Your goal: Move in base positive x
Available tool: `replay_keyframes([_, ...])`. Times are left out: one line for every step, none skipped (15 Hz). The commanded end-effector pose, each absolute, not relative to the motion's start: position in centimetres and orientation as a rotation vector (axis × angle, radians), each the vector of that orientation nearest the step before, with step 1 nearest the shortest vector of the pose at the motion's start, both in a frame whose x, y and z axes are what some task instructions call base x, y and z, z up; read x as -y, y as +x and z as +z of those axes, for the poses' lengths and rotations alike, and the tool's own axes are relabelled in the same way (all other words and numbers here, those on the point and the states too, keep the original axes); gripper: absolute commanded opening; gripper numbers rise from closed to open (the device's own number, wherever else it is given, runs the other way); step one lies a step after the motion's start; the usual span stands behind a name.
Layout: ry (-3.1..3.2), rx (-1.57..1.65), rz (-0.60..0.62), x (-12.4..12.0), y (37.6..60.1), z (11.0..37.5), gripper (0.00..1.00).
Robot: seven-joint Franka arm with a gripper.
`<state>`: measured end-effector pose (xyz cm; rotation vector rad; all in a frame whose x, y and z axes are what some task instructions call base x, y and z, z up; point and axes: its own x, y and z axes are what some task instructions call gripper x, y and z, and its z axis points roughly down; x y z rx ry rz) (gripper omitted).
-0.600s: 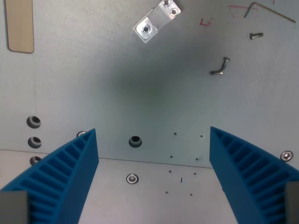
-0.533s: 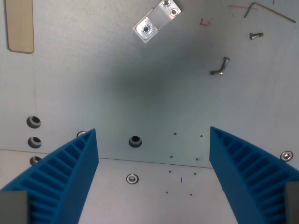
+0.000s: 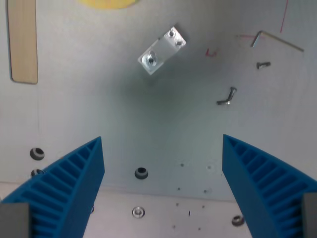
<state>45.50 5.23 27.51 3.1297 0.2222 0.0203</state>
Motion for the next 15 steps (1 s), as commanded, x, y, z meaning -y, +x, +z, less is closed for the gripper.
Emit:
replay_keyframes([3.126, -0.232, -0.011, -4.8, 47.5, 27.5, 1.00])
replay_keyframes([3.126, -0.232, -0.011, -4.7, 48.1, 27.4, 1.00])
replay_keyframes([3.126, -0.232, -0.011, -4.6, 48.6, 27.4, 1.00])
replay_keyframes([3.126, -0.232, -0.011, -4.6, 49.1, 27.4, 1.00])
replay_keyframes([3.126, -0.232, -0.011, -4.5, 49.6, 27.4, 1.00])
replay_keyframes([3.126, -0.232, -0.011, -4.5, 50.1, 27.4, 1.00])
replay_keyframes([3.126, -0.232, -0.011, -4.4, 50.6, 27.4, 1.00])
replay_keyframes([3.126, -0.232, -0.011, -4.3, 51.2, 27.3, 1.00])
replay_keyframes([3.126, -0.232, -0.011, -4.3, 51.7, 27.3, 1.00])
replay_keyframes([3.126, -0.232, -0.011, -4.2, 52.2, 27.3, 1.00])
replay_keyframes([3.126, -0.232, -0.011, -4.2, 52.7, 27.3, 1.00])
replay_keyframes([3.126, -0.232, -0.011, -4.1, 53.2, 27.2, 1.00])
replay_keyframes([3.126, -0.232, -0.011, -4.0, 53.7, 27.2, 1.00])
replay_keyframes([3.126, -0.232, -0.011, -4.0, 54.2, 27.2, 1.00])
replay_keyframes([3.126, -0.232, -0.011, -3.9, 54.7, 27.1, 1.00])
